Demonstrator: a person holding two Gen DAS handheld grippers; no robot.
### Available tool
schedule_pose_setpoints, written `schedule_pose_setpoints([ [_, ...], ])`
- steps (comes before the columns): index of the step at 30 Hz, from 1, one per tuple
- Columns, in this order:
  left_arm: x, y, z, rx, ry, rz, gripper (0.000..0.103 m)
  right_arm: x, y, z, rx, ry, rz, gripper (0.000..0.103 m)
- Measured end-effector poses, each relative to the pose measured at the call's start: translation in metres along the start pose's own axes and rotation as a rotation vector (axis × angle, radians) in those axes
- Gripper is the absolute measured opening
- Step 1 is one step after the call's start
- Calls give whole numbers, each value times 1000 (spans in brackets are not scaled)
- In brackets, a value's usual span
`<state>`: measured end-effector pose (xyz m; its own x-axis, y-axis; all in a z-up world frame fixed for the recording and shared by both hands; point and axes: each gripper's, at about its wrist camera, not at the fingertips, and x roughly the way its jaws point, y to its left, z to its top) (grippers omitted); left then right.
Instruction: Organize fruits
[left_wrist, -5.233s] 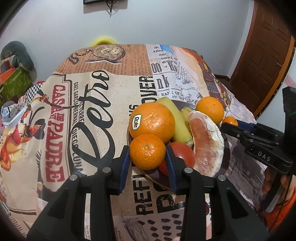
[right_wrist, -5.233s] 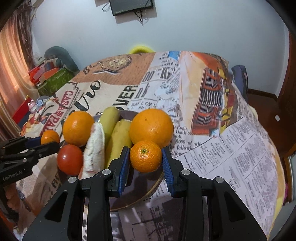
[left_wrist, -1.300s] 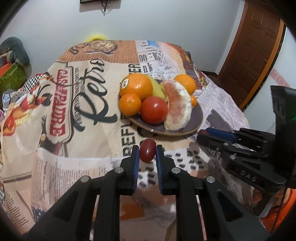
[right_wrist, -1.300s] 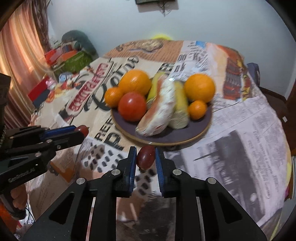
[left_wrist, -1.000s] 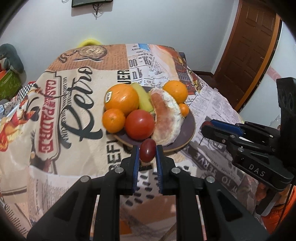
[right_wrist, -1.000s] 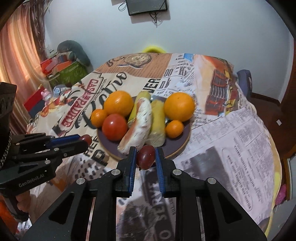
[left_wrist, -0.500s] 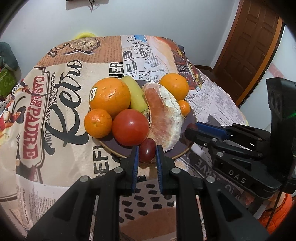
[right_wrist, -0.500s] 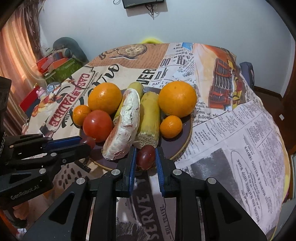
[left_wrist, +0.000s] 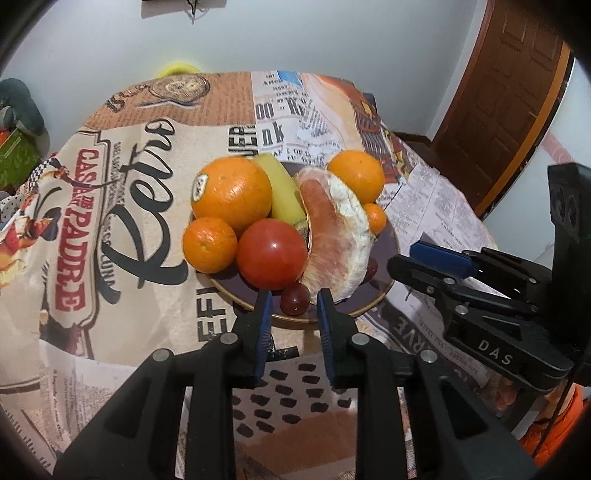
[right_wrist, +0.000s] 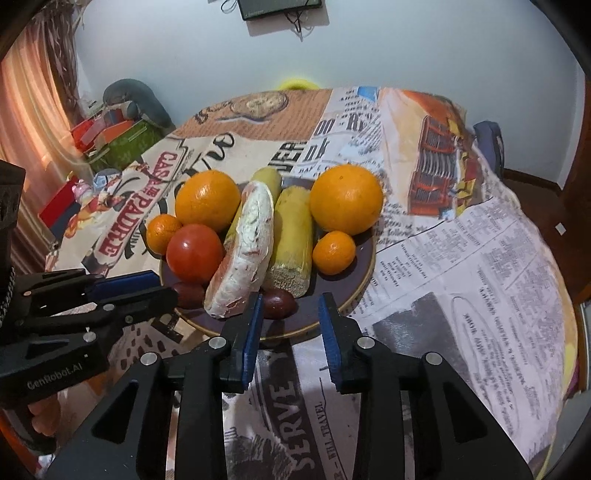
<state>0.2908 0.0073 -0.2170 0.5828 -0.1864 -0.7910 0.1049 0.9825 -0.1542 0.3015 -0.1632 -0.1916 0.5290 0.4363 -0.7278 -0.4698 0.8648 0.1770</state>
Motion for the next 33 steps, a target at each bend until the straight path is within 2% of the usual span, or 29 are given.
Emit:
schedule_pose_setpoints([
  [8, -72, -8, 8, 7, -146, 24, 24, -76, 16, 16, -26, -166, -24, 28],
  [13, -143, -20, 8, 18, -293, 33, 24, -139, 39, 23, -64, -293, -24, 28],
  [19, -224, -38, -7, 46, -460, 11, 24, -207, 69, 16, -92, -442, -10, 28],
  [21, -245, -44, -15, 58, -504, 16, 25, -219, 76, 12, -95, -475, -13, 32],
  [24, -273, -52, -28, 74, -574, 43, 40, -238, 86, 4, -98, -534, -23, 43],
  [26, -284, -55, -35, 75, -604, 59, 55, -248, 93, -1, -101, -561, -37, 48],
  [30, -300, -56, -45, 67, -628, 61, 59, -257, 102, -8, -104, -598, -64, 60],
  [33, -306, -56, -51, 69, -645, 68, 67, -260, 103, -12, -97, -623, -77, 71],
])
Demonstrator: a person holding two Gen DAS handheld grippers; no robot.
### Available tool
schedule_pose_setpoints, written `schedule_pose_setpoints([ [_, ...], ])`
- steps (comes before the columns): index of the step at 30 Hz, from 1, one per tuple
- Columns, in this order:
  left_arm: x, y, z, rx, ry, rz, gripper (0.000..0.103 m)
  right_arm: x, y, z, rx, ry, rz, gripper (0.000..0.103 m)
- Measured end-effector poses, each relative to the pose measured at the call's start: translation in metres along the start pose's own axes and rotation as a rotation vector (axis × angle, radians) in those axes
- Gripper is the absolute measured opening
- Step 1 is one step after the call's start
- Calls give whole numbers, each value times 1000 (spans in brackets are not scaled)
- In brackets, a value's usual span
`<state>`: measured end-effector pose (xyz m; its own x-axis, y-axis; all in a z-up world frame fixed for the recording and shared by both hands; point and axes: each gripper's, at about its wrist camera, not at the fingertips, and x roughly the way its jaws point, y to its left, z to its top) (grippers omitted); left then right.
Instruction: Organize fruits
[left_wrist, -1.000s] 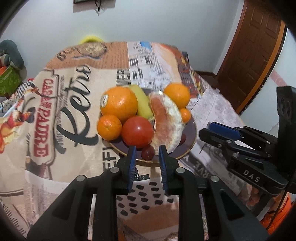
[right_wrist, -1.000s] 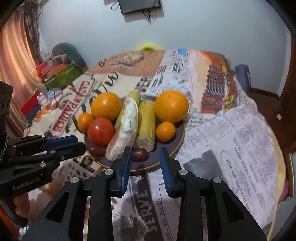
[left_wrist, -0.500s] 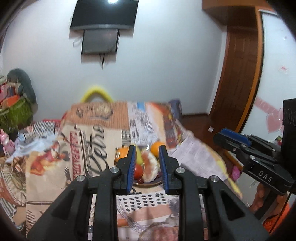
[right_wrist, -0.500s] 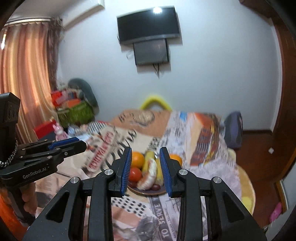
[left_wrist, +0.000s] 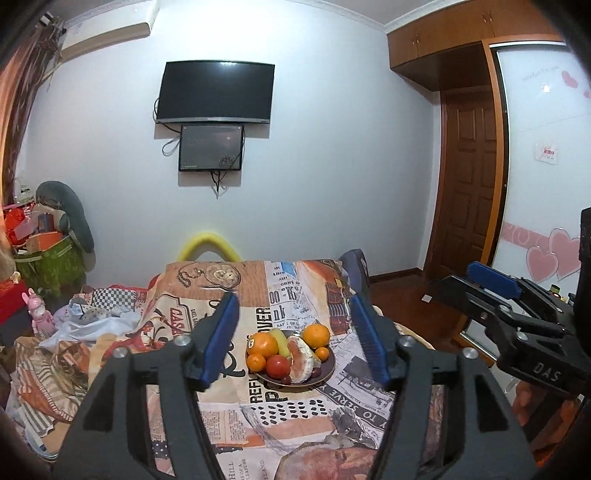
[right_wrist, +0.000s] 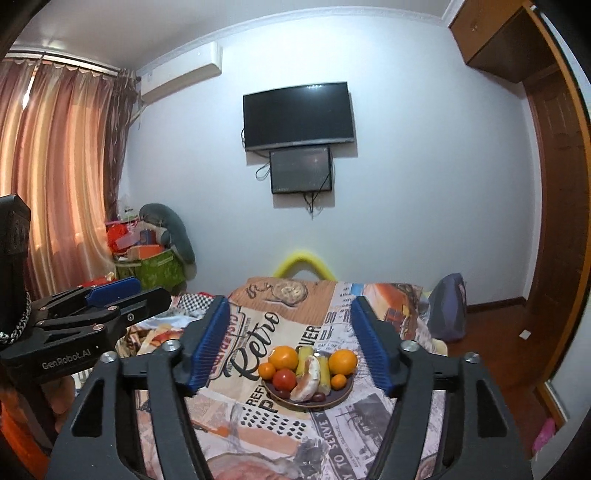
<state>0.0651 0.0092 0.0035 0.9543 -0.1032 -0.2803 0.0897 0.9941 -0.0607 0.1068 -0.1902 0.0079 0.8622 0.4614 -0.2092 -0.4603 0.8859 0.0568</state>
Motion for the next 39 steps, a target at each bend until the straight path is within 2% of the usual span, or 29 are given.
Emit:
schedule_pose_setpoints([
  [4, -9, -2, -3, 13, -14, 10, 70, -5, 1, -3, 14, -16, -19, 85],
  [6, -10, -2, -5, 13, -16, 14, 73, -7, 2, -3, 14, -20, -32, 88],
  [8, -11, -1, -6, 12, -20, 20, 85, -7, 2, -4, 13, -27, -47, 94],
  [10, -13, -1, -7, 11, -27, 27, 91, -11, 3, -4, 15, -37, -58, 101],
  [25, -16, 0, -10, 9, -39, 37, 101, -19, 4, -7, 7, -43, -82, 103],
  [39, -16, -5, -10, 12, -47, 32, 103, -20, 5, -6, 8, -45, -84, 103],
])
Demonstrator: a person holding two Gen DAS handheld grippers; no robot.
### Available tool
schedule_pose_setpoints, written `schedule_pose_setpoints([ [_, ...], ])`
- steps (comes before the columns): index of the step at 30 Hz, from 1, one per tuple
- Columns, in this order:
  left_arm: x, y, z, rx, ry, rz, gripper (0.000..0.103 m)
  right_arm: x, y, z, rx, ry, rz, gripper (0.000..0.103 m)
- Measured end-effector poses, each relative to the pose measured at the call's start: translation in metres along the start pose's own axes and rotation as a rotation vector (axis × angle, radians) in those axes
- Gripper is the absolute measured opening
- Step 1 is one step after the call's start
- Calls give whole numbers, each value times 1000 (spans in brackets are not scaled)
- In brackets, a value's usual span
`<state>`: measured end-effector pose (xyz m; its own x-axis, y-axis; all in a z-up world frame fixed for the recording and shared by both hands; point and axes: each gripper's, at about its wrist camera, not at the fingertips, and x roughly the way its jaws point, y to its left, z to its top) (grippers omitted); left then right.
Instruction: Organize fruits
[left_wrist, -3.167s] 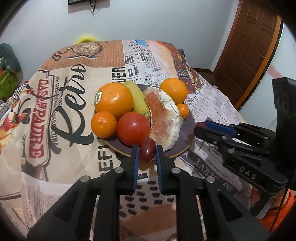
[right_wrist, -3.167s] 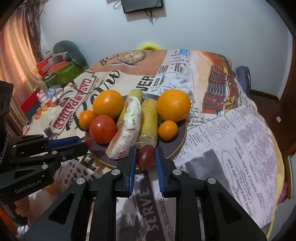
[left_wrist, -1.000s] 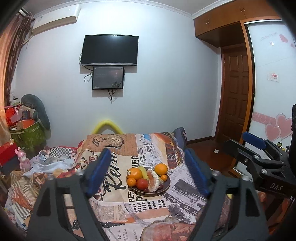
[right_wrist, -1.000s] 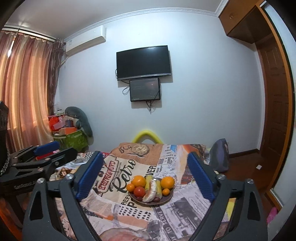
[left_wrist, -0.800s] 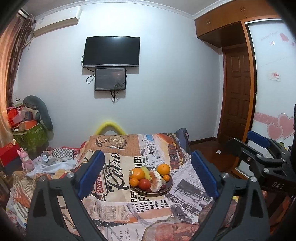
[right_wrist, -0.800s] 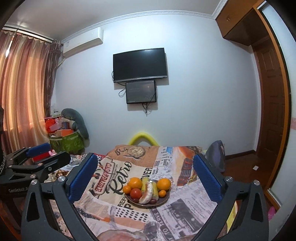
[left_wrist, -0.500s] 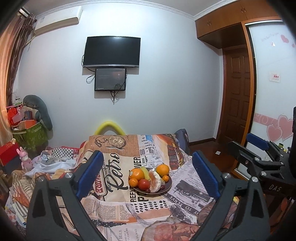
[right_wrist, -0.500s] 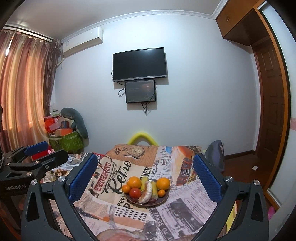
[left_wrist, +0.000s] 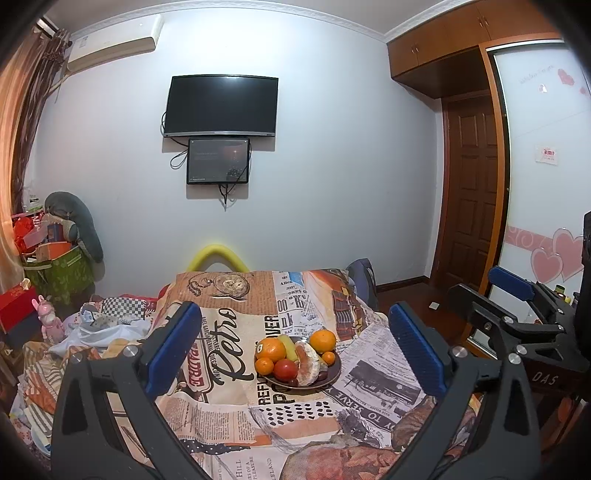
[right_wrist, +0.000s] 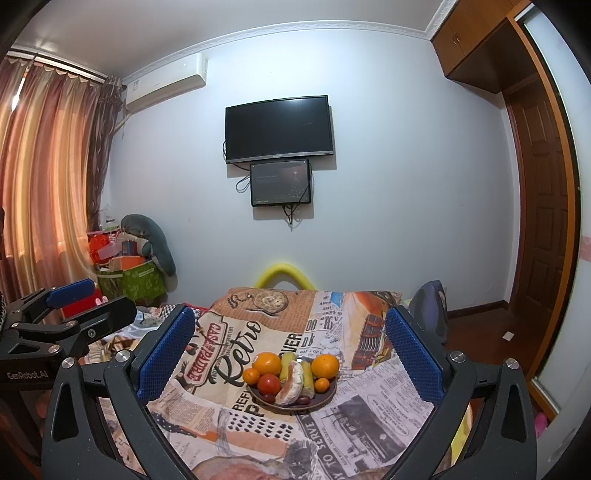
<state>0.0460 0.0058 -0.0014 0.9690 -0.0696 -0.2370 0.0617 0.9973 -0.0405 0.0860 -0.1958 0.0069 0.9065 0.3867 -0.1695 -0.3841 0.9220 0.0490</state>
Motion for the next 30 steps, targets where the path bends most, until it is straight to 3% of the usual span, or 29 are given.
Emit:
schedule_pose_setpoints([
  [30, 0, 6, 2, -23, 11, -18, 103, -1, -1, 2, 8, -7, 2, 103],
])
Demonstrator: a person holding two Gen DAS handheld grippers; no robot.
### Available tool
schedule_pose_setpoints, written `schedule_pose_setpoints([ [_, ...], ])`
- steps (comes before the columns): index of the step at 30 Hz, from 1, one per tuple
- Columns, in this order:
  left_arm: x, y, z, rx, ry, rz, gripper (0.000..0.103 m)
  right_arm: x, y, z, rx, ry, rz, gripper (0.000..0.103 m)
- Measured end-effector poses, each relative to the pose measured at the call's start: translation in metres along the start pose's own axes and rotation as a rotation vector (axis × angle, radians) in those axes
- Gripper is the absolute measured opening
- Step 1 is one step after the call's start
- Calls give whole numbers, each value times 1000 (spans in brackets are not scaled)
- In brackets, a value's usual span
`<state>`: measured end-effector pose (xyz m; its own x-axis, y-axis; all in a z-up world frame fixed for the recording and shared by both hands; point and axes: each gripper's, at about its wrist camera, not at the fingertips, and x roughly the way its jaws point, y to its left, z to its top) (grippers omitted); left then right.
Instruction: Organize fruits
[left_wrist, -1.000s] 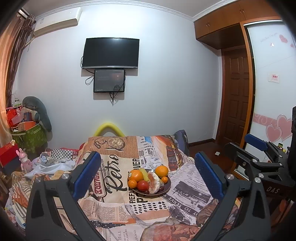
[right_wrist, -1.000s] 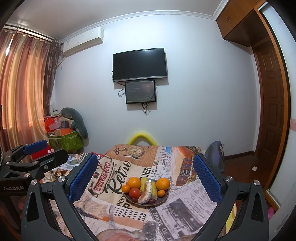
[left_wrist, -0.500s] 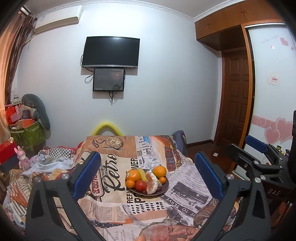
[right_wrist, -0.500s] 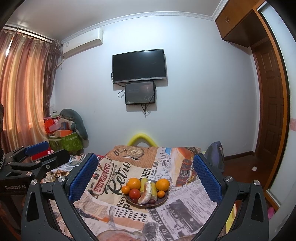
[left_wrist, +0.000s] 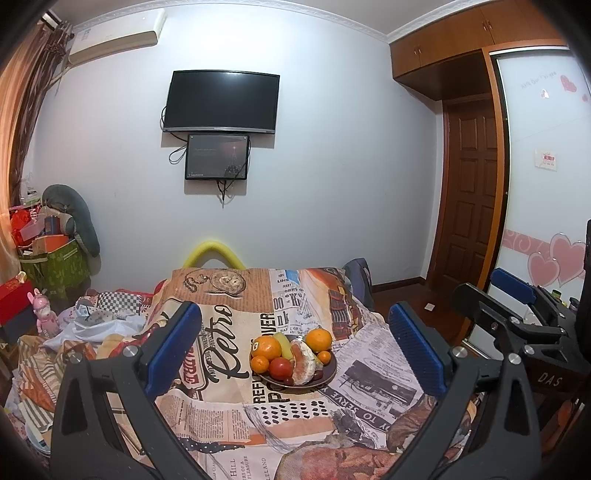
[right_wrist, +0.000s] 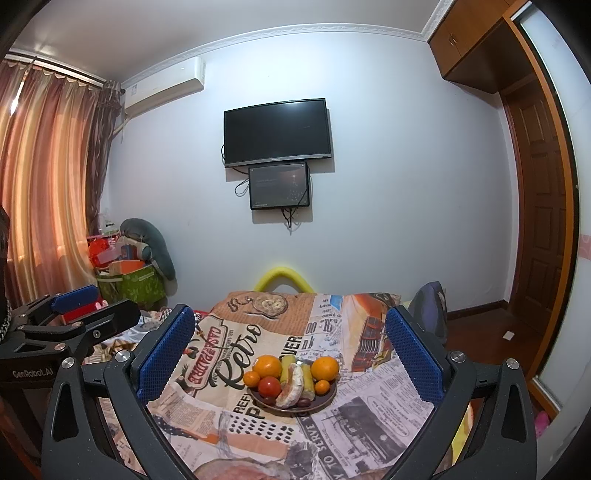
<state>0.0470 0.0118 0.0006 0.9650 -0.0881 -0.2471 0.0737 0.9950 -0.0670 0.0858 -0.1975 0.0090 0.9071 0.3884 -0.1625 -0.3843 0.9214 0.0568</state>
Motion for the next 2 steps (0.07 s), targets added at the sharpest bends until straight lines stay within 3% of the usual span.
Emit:
schedule_pose_setpoints([
  [2, 1, 0, 0, 3, 2, -3, 103, 1, 0, 0, 2, 1, -1, 103],
])
